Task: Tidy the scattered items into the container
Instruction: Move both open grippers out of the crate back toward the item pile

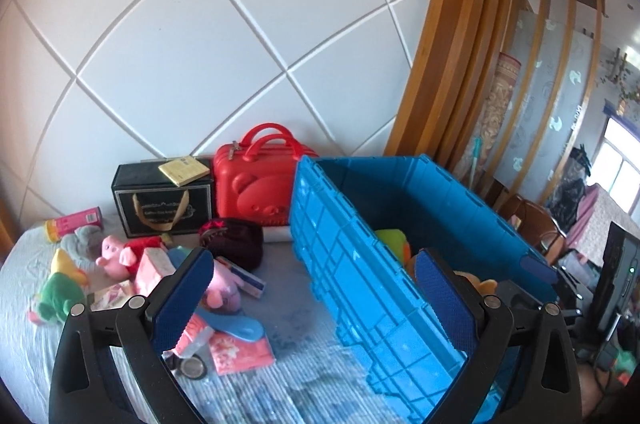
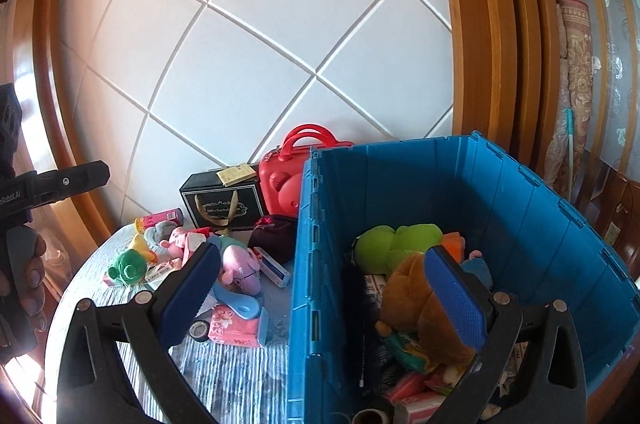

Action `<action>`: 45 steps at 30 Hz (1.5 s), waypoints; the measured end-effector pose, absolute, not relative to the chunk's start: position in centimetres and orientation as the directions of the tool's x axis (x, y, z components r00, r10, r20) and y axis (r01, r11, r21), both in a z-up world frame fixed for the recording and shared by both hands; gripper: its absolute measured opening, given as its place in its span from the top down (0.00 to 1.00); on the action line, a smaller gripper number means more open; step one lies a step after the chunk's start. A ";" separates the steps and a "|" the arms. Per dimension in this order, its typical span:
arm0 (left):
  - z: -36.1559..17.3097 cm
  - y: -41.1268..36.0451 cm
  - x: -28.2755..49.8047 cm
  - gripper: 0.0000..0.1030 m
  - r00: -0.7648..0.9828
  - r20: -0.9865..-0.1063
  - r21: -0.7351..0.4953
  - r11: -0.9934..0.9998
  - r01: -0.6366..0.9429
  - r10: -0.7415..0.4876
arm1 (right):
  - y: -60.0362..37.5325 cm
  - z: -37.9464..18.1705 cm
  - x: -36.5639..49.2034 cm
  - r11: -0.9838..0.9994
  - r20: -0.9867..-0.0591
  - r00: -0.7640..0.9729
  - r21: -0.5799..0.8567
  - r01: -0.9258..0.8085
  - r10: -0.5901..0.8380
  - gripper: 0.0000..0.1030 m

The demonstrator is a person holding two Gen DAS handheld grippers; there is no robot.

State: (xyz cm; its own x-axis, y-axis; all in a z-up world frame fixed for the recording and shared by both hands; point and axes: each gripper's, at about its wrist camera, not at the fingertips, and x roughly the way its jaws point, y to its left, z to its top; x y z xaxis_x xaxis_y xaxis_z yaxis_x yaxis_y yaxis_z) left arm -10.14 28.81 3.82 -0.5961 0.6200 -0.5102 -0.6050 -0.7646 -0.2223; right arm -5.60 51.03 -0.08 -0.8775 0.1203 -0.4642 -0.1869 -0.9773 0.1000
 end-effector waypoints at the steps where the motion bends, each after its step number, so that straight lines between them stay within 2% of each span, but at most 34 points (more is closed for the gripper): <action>1: 3.8 28.2 -10.2 0.01 -0.601 -0.510 -0.223 -0.769 -0.599 0.616 | 50.5 -0.1 -5.8 -0.979 -0.464 -0.879 0.100 -0.179 0.114 0.00; 26: 0.9 12.0 -13.8 0.01 -0.671 -0.543 -0.260 -0.861 -0.438 0.505 | 37.5 -0.8 -11.5 -0.996 -0.504 -0.863 0.068 -0.049 0.009 0.00; 45: -8.4 1.3 -18.9 0.01 -0.635 -0.683 -0.212 -0.930 -0.300 0.360 | 29.4 -8.2 -17.3 -0.998 -0.634 -0.771 0.057 0.020 -0.052 0.00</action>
State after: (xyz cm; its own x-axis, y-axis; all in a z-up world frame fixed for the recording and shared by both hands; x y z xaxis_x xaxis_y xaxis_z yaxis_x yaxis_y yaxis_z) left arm -18.92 1.34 -8.36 -0.6352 0.3602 -0.6832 -0.2997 -0.9302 -0.2118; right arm -17.26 29.44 -8.15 -0.7715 -0.0519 -0.6342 0.0199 -0.9981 0.0575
